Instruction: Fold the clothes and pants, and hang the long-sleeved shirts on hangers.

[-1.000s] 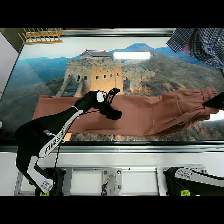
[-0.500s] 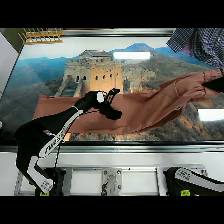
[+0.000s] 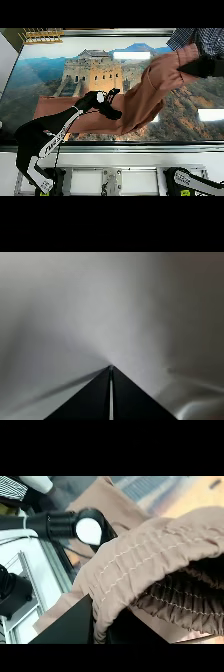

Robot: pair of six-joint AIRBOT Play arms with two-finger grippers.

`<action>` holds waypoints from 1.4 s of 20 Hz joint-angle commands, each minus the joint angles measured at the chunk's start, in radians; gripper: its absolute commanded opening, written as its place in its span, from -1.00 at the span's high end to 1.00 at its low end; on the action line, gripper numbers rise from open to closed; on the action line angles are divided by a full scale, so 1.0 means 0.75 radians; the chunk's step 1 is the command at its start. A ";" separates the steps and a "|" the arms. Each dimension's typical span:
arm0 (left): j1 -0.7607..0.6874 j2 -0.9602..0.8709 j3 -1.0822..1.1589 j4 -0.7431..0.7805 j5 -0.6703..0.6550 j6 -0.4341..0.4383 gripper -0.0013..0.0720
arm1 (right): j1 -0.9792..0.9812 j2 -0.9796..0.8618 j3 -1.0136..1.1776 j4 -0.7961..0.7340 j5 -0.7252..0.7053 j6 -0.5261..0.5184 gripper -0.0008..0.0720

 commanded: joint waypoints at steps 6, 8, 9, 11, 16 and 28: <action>0.000 0.000 0.000 -0.010 0.010 -0.007 0.95 | 0.316 -0.001 0.116 0.017 -0.250 0.104 0.93; 0.003 0.004 0.001 -0.010 0.009 -0.010 0.95 | 0.321 -0.002 0.116 0.012 -0.248 0.134 0.93; 0.003 0.012 0.001 -0.009 0.010 -0.010 0.95 | 0.320 -0.002 0.116 0.007 -0.246 0.137 0.93; 0.014 0.052 0.001 -0.009 0.024 -0.011 0.95 | 0.320 -0.002 0.120 -0.032 -0.245 0.168 0.93; 0.144 0.240 0.001 -0.005 0.002 -0.014 0.95 | 0.322 -0.002 0.122 -0.038 -0.243 0.188 0.93; 0.840 0.712 0.001 0.006 -0.068 -0.013 0.95 | 0.689 -0.168 0.217 -0.038 -0.452 0.202 0.93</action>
